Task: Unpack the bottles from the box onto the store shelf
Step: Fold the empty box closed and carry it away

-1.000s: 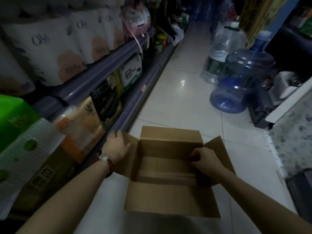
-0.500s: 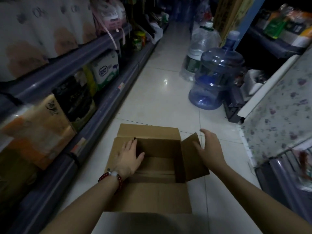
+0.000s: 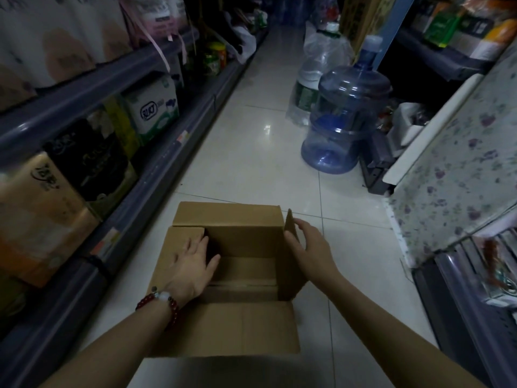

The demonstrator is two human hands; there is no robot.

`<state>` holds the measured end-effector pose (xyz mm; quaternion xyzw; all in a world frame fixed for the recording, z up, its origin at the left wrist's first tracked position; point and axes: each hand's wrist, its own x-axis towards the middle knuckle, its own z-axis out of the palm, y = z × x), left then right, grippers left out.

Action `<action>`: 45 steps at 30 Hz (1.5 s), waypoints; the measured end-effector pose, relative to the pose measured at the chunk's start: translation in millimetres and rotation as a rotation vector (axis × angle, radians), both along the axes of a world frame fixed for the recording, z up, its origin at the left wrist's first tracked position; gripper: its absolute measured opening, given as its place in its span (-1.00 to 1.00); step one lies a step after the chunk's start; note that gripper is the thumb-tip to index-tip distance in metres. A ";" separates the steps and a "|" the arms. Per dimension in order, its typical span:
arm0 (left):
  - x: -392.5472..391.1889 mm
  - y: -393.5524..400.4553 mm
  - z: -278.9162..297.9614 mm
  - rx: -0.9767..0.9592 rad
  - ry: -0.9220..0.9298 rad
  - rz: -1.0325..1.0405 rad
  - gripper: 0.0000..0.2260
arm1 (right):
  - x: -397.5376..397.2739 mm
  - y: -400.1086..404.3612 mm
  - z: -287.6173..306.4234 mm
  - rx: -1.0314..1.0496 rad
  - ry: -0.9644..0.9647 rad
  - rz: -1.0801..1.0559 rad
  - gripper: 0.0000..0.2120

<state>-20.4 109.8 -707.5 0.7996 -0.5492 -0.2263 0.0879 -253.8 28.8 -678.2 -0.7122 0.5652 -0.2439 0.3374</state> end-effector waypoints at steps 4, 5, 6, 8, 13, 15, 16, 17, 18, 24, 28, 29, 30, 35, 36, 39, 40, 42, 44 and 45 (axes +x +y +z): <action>1.2 1.4 -0.4 0.010 -0.008 -0.009 -0.45 | 22.3 3.5 -12.9 0.038 -0.019 0.160 -0.51; 1.2 1.7 -0.6 0.011 -0.013 -0.016 -0.46 | 26.6 2.3 -19.7 0.044 0.028 0.177 -0.55; 1.4 2.1 -0.9 0.010 -0.013 -0.024 -0.46 | 30.4 0.7 -26.8 0.031 0.093 0.192 -0.60; 1.8 2.4 -2.0 0.008 -0.006 -0.038 -0.46 | 36.0 -1.5 -36.3 -0.009 0.243 0.218 -0.66; 2.5 -0.4 -8.3 0.019 -0.019 -0.044 -0.46 | 38.7 -12.6 -45.8 -0.119 0.299 0.137 -0.80; 1.9 -1.1 -11.2 0.015 -0.020 -0.035 -0.46 | 40.1 -22.7 -45.1 -0.146 0.307 0.072 -0.71; 1.6 -1.8 -12.5 0.012 -0.019 -0.027 -0.46 | 41.0 -29.5 -44.9 -0.125 0.317 0.043 -0.53; 1.4 -2.8 -13.4 0.010 -0.020 -0.020 -0.46 | 42.2 -36.5 -43.6 -0.067 0.317 0.022 -0.32; 0.8 -4.0 -13.9 0.007 -0.020 -0.014 -0.46 | 43.6 -44.4 -42.7 0.011 0.307 0.012 -0.13; -2.0 -9.0 -12.8 0.001 -0.028 -0.010 -0.46 | 50.7 -76.8 -46.7 0.237 0.228 0.132 0.16; -1.2 -9.3 -12.3 0.010 -0.031 -0.021 -0.46 | 47.3 -64.5 -48.7 0.088 0.114 0.095 0.22; -1.5 -9.7 -12.7 0.013 -0.032 -0.022 -0.46 | 45.4 -59.0 -48.4 0.012 0.087 0.084 0.23; -1.6 -10.0 -13.0 0.015 -0.032 -0.022 -0.46 | 43.7 -54.2 -47.9 -0.069 0.083 0.075 0.22; -1.3 -8.2 -15.0 0.007 0.007 -0.015 -0.44 | 38.2 -39.8 -48.0 -0.319 0.244 0.050 0.18; -1.4 -7.3 -14.8 0.004 0.015 -0.020 -0.44 | 37.1 -38.1 -48.1 -0.320 0.266 0.035 0.14; -0.2 -4.5 -13.1 0.002 0.028 -0.051 -0.44 | 32.4 -32.6 -47.3 -0.309 0.348 0.025 -0.16; 1.1 -3.6 -12.1 -0.001 0.038 -0.060 -0.44 | 31.0 -30.4 -48.4 -0.336 0.374 0.041 -0.29; 5.7 -1.8 -10.7 -0.021 0.063 -0.066 -0.46 | 28.0 -24.1 -51.2 -0.411 0.419 0.096 -0.43; 12.1 1.4 -8.5 -0.051 0.091 -0.064 -0.51 | 24.3 -16.0 -55.1 -0.384 0.431 0.165 -0.35; 15.3 3.6 -6.6 -0.068 0.102 -0.067 -0.56 | 21.7 -11.8 -56.2 -0.346 0.427 0.199 -0.27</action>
